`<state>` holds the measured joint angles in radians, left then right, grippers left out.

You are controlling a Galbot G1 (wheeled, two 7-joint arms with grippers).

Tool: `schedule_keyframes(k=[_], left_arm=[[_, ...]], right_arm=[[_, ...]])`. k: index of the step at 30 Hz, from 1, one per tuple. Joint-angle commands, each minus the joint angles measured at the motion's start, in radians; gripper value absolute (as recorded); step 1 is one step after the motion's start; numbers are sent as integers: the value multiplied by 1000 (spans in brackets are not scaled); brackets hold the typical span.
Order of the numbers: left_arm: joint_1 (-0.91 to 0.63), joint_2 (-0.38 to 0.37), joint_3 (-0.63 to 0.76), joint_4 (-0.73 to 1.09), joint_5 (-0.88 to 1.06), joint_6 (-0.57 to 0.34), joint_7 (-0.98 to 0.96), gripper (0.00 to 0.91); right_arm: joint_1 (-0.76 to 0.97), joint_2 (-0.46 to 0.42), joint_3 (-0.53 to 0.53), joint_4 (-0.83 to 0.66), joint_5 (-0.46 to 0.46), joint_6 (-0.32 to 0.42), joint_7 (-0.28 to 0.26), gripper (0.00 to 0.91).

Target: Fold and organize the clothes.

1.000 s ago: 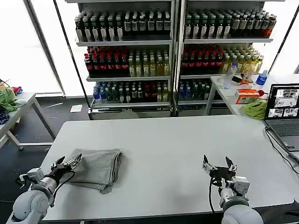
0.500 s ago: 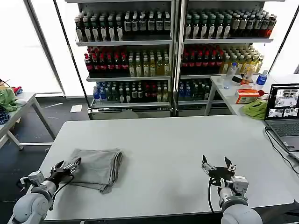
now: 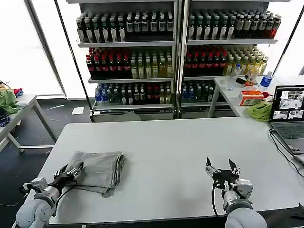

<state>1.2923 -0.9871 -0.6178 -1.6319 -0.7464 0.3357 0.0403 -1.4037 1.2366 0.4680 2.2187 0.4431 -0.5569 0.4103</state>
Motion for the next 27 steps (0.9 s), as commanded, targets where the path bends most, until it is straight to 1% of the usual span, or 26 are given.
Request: schedule_keyframes(k=[1,12,16,22,27], left_arm=[[2,0,-1,-13,7,4,1,0],[-3,4,-5,-11,36,-7,-8,0],[-4,13,-27,-14,36,-11,-12,0],[5,74,-136,-14,15,-17,-2,0],[17,154,-258,30,3,-23,17,0]], right_arm=[[2,1,-2,-1,0,0,0,907],[7,3,-7,-7,0,2,-1,907],[10,1,-6,-10,0,2,-2,907],[22,-2,-7,-16,4,1,-2,907],[39,-3,-14,-24,9,0,-2,907]])
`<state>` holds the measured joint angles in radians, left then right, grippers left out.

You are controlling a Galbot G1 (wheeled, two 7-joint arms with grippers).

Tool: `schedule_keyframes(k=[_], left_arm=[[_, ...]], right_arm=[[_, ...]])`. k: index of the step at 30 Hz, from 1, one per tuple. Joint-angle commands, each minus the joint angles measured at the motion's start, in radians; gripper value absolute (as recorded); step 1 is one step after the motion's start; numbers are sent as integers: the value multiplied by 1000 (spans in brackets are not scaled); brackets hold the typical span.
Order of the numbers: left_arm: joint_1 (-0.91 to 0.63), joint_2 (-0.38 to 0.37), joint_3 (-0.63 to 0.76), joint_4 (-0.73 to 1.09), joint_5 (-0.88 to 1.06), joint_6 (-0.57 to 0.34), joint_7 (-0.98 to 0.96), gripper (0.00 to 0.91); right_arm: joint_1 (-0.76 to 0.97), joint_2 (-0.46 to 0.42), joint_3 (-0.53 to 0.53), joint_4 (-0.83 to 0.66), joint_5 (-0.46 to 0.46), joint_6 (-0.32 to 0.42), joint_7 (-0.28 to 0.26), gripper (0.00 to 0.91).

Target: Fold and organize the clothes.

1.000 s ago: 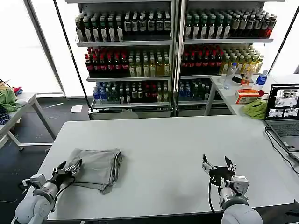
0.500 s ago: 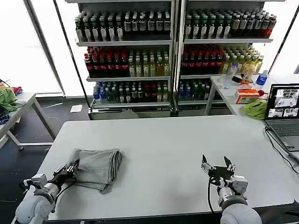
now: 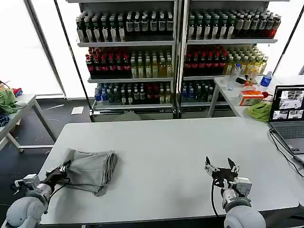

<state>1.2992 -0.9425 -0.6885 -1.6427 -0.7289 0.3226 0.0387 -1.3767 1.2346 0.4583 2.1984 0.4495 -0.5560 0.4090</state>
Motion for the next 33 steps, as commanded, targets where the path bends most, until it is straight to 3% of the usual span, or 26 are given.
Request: schedule_keyframes(k=[1,8,12,25,28,33], left_arm=[[10,131,-209,56,-15,-11,24,0],[-5,275,-299,136,-12,-21,40,0],[-9,291,-298,104,-7,-14,38,0],[78,130,-88,-268,32,34,-47,0],[88,96,10,-410,37,61,-106,0],[5,32,299,-563,112,131,-182,0]], right_arm=[[15,-2,-7,-6,4,-1,0,907],[28,-5,-15,-19,13,-1,0,907],[29,-7,-12,-22,19,1,-1,907],[5,-4,23,-22,23,4,0,907],[0,3,31,-18,20,1,0,907],[-4,26,43,-10,13,-11,4,907]])
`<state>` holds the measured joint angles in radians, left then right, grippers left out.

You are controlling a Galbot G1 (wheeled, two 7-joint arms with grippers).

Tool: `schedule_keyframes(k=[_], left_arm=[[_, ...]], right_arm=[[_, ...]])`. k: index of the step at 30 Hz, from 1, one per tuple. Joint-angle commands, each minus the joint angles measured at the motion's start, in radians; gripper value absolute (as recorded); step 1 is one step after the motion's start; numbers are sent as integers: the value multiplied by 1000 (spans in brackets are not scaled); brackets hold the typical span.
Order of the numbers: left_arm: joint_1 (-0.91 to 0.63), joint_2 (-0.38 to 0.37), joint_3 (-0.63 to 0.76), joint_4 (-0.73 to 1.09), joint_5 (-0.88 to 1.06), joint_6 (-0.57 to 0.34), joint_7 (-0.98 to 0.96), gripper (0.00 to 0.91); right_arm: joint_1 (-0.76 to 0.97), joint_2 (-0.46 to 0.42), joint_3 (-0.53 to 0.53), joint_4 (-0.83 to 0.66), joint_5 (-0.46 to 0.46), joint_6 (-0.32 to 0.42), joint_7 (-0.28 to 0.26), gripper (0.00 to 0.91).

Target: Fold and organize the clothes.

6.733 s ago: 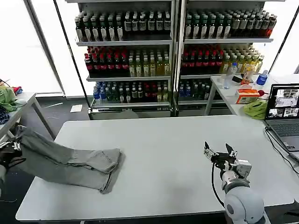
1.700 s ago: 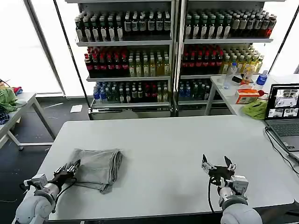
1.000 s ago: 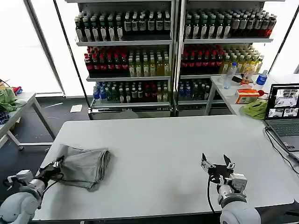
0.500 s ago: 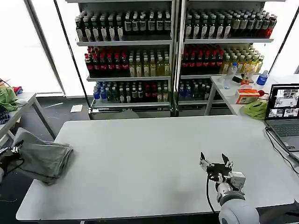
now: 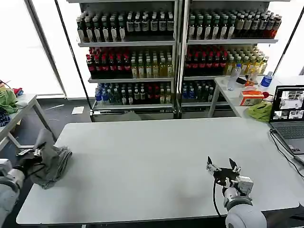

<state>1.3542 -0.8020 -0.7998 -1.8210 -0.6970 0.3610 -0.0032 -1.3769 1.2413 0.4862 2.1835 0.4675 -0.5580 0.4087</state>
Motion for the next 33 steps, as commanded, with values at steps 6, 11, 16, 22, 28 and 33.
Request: schedule_keyframes(k=[6,11,16,22,28,33], left_arm=[[-194,-125,653,-300,97,97,-162,0],[-257,-166,703,-165,109,73,-159,0],[-266,-175,705,-140,85,62,-154,0],[-282,-211,719,-134,34,41,-153,0],[-337,-310,780,-86,-2,12,-163,907],[-379,-393,813,-41,-76,-17,-160,907]], right_arm=[[-38,42,23,17,-36,-13,1,907],[-52,54,28,28,-55,-17,0,907],[-48,54,14,34,-69,-20,0,907],[-19,54,-25,12,-86,-20,4,907],[6,49,-45,-12,-85,-20,5,907],[21,46,-54,-34,-62,-20,-3,907]])
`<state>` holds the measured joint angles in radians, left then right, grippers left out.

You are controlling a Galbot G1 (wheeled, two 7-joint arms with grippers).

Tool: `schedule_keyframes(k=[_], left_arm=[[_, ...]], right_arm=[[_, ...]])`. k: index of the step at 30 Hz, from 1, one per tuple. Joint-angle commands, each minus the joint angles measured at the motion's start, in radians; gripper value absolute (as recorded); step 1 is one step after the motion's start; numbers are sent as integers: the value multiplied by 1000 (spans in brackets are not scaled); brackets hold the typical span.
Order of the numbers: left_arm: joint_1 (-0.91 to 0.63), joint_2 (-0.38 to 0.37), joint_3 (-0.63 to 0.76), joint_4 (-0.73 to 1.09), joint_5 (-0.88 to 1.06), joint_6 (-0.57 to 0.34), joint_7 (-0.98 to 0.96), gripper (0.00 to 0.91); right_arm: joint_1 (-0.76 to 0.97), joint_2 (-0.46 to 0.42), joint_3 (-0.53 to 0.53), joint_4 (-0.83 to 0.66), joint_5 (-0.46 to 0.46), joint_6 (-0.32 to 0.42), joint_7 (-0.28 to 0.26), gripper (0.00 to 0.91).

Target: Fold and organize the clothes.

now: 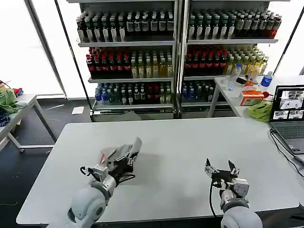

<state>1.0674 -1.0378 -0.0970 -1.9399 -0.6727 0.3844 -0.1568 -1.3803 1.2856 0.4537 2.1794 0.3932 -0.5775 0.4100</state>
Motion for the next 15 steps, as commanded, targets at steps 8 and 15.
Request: schedule_keyframes(k=[8,15], left_arm=[[-117,-210,115,123,-144,-75,-13,907],[-129,-158,54,115,-119,-55,-43,907]], right_arm=[[65,8,-46,-67,79,-2,21,907],[105,1,-68,-87,245,-1,36,907]])
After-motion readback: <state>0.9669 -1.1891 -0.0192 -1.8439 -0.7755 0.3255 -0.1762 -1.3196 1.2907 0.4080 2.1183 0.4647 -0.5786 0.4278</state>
